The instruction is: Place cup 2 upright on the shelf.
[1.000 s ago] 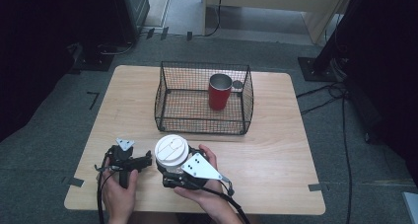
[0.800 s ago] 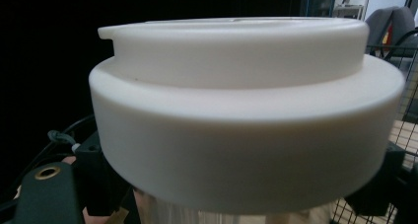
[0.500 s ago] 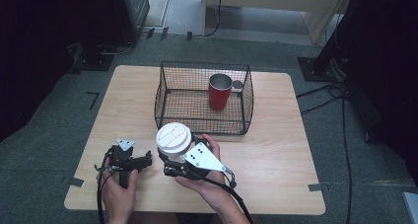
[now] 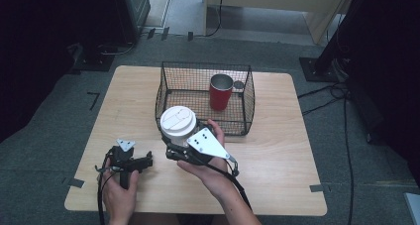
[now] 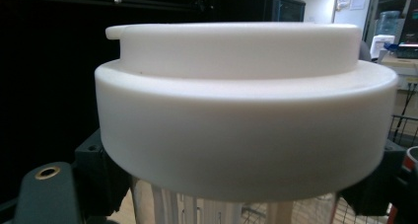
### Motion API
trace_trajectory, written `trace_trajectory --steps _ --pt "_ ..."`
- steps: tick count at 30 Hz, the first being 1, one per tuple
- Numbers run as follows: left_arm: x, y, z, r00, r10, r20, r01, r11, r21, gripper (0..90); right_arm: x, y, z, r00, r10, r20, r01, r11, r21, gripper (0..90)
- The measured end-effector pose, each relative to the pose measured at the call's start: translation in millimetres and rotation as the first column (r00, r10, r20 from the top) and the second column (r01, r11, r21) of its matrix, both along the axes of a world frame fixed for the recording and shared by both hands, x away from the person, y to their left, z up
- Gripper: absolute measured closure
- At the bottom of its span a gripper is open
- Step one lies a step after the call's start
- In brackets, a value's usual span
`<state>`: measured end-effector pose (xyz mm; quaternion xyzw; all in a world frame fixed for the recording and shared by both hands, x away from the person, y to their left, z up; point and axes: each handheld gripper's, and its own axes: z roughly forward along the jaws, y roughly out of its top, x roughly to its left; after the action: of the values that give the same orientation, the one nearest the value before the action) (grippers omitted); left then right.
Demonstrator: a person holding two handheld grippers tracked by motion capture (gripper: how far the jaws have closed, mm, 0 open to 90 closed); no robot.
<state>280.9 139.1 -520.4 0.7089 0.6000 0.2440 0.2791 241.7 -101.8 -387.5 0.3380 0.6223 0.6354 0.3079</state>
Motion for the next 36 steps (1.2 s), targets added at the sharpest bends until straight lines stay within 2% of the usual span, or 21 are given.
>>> trace_trajectory --steps 13,26,33,36 --pt "0.4 -0.2 0.0 1.0 0.002 0.002 -0.002 1.0 0.0 0.1 28.2 3.6 13.7 0.9973 -0.069 0.028 0.068 0.998 0.009 15.9" --pt "0.6 -0.3 0.1 1.0 0.001 -0.001 -0.001 1.0 0.0 0.1 72.9 9.0 29.0 0.9896 -0.13 0.062 0.128 0.991 0.034 16.0" --pt "0.7 -0.3 0.0 1.0 0.002 0.001 -0.002 1.0 -0.001 0.1 93.0 9.2 28.4 0.9862 -0.159 0.046 0.158 0.987 0.038 15.9" --pt "0.6 -0.3 0.0 1.0 0.002 0.001 -0.002 1.0 -0.001 0.1 101.9 9.4 26.8 0.9845 -0.169 0.047 0.168 0.985 0.023 15.9"
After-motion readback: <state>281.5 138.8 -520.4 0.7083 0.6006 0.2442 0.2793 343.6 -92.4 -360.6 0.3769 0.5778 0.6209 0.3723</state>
